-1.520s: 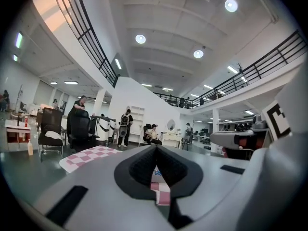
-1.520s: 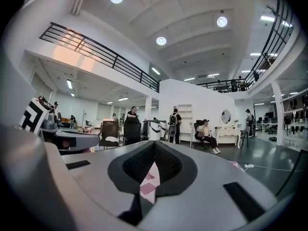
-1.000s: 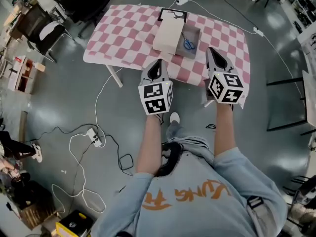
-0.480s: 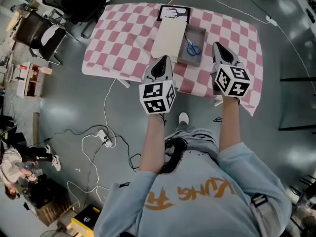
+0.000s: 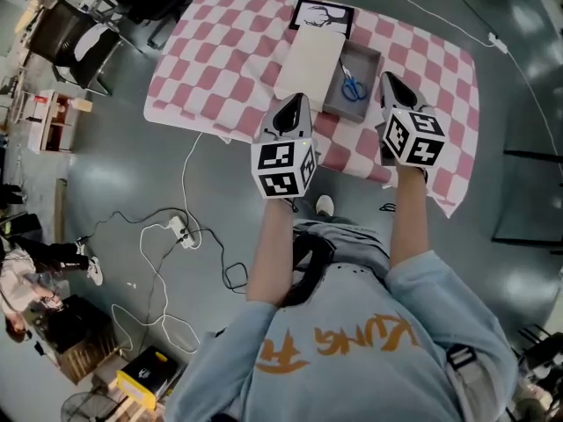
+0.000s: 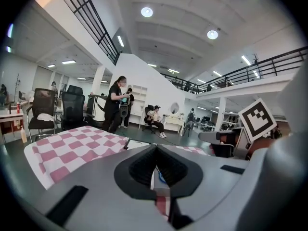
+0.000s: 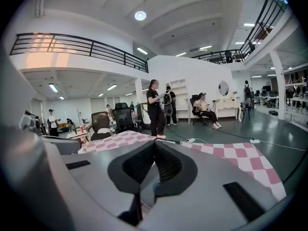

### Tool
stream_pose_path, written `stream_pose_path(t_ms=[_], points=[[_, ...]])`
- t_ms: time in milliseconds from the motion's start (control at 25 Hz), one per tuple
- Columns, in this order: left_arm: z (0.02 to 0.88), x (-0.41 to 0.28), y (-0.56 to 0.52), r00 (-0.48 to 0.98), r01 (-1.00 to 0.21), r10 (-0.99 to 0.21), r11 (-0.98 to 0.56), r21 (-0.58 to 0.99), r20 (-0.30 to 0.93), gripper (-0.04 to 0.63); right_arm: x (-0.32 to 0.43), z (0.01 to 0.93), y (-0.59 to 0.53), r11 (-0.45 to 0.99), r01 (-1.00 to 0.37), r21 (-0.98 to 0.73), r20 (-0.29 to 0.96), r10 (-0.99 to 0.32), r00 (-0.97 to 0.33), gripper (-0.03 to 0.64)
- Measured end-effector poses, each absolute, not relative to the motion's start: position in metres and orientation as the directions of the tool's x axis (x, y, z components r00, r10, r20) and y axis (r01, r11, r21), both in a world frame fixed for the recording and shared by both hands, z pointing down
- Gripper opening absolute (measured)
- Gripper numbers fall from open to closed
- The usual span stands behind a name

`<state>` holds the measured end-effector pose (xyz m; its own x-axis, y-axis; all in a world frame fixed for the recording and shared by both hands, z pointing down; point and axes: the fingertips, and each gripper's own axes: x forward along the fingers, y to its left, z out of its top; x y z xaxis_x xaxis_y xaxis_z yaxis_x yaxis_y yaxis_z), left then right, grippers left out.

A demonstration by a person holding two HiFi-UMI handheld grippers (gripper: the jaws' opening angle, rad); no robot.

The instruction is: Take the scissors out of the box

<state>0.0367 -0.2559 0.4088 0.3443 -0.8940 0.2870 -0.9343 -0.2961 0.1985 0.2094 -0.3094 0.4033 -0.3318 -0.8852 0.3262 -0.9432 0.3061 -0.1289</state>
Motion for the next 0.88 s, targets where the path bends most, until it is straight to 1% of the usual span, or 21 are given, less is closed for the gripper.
stream_pose_path(t_ms=[400,680,880], points=[[0.460,0.055,-0.299,0.416,-0.903,-0.839,-0.338,0.264,0.349,0.020,0.211,0.461,-0.336,0.272,-0.956,-0.107,0.455,-0.842,-0.291,-0.002],[0.489,0.057,-0.339,0.476,-0.873,-0.782,-0.366,0.322,0.401,0.020,0.190,0.504,-0.352,0.298,-0.947,-0.122,0.584,-0.750,-0.311,-0.002],[0.506,0.054,-0.356,0.492,-0.864,-0.761,-0.366,0.347,0.423,0.020,0.183,0.533,-0.364,0.310,-0.946,-0.090,0.657,-0.695,-0.291,-0.002]])
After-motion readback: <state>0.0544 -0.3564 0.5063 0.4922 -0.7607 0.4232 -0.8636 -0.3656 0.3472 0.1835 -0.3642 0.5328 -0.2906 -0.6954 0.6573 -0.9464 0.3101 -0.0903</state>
